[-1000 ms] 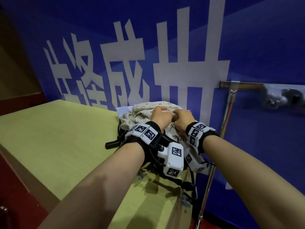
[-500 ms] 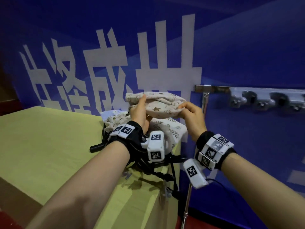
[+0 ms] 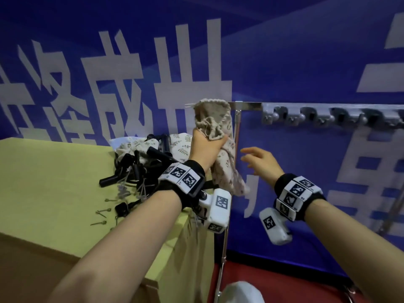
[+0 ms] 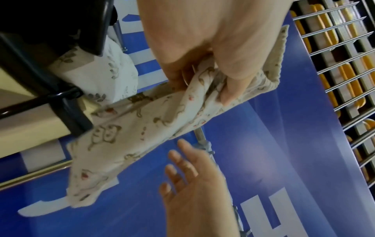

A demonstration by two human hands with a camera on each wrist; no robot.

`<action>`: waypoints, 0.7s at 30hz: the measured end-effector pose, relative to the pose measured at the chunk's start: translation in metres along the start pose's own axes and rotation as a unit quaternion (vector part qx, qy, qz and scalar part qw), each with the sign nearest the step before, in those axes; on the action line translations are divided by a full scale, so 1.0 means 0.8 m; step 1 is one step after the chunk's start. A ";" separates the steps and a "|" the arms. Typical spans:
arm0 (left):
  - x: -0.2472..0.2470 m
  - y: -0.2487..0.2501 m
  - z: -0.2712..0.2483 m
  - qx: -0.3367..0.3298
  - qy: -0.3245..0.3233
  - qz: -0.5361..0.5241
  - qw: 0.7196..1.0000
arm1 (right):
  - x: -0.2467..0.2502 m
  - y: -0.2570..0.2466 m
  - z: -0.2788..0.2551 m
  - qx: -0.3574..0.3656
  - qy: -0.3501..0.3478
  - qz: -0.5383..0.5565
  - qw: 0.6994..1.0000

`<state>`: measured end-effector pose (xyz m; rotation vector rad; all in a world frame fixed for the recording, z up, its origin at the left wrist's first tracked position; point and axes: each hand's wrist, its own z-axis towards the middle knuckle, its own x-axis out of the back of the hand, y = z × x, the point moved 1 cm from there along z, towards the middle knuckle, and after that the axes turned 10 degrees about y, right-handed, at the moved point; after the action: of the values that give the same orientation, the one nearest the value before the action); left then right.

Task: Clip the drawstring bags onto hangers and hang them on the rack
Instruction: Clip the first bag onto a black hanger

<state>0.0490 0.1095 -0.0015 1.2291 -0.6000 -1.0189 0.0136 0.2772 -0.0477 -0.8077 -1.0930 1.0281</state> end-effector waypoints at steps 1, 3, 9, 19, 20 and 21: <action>-0.002 -0.005 -0.007 -0.001 0.006 0.028 1.000 | 0.002 -0.008 -0.009 0.014 0.005 0.027 1.000; -0.003 -0.015 -0.020 0.022 -0.012 0.079 0.997 | 0.000 -0.023 -0.026 0.001 -0.014 0.107 0.994; 0.031 -0.050 -0.066 0.110 -0.148 0.139 0.973 | -0.018 -0.021 -0.068 -0.061 -0.087 0.115 0.988; 0.050 -0.063 -0.072 0.115 -0.102 0.166 0.974 | -0.018 0.003 -0.070 -0.020 0.004 0.045 0.999; 0.050 -0.058 -0.073 0.071 -0.085 0.195 0.974 | -0.013 0.003 -0.069 -0.019 0.007 0.047 0.999; 0.050 -0.053 -0.074 0.029 -0.062 0.217 0.974 | -0.008 0.004 -0.069 -0.019 0.007 0.051 0.998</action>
<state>0.1037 0.1018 -0.0638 1.0268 -0.9546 -0.7147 0.0650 0.2702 -0.0681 -0.9074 -1.0703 1.0881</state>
